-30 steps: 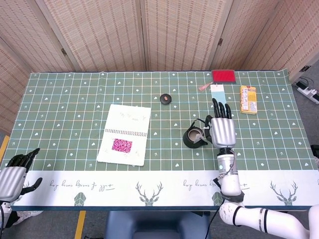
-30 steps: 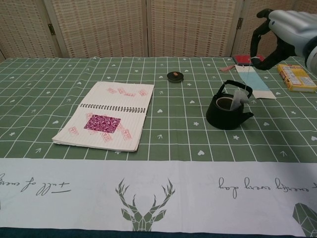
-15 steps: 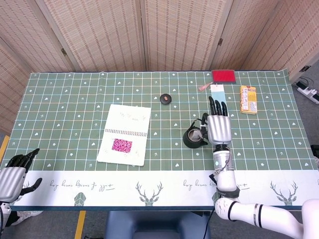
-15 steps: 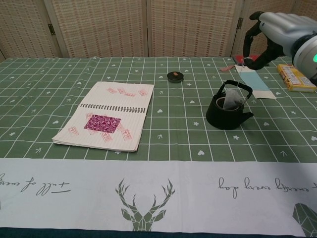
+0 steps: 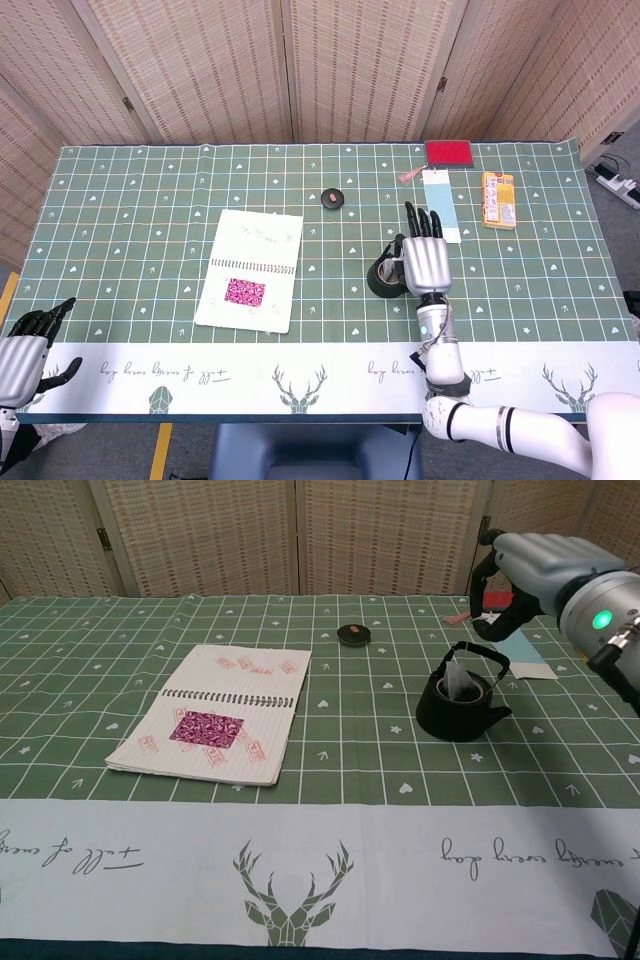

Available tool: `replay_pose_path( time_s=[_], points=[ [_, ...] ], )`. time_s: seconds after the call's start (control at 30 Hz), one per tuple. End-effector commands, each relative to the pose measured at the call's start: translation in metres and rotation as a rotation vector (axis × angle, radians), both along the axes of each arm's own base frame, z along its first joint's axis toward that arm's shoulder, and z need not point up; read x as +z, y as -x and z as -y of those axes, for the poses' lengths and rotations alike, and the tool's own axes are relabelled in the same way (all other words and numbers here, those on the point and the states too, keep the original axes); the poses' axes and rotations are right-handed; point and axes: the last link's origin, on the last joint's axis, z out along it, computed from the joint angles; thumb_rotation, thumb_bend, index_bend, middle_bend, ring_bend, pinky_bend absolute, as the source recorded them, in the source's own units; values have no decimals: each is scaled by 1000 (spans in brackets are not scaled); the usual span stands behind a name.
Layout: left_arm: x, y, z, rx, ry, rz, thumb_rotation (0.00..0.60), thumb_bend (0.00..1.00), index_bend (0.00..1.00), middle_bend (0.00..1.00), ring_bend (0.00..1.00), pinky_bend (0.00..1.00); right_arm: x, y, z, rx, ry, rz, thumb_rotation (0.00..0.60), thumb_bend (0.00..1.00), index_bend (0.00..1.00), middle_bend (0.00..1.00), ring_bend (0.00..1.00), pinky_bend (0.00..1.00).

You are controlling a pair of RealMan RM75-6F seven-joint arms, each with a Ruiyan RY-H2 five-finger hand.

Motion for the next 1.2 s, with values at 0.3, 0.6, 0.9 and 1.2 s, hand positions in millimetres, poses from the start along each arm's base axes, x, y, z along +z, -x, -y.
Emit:
replay_pose_path(
  time_s=[0.3,0.6,0.9,1.2],
  points=[
    [-5,0,-1,12,6,-23,600,285,16,134,183,138,-2,43,-34,36,-46,-66,600,449,629,38,0,0],
    [-5,1,-1,16,0,-24,600,284,16,134,183,138,-13,58,-40,38,-89,-103,600,449,629,38,0,0],
    [-6,0,-2,17,0,-27,600,284,16,134,183,138,-26,67,-49,66,-117,-149,600,448,629,38,0,0],
    [-5,1,-2,19,-3,-25,600,285,17,134,183,139,-34,71,-50,81,-154,-165,600,449,287,3,0,0]
  ],
)
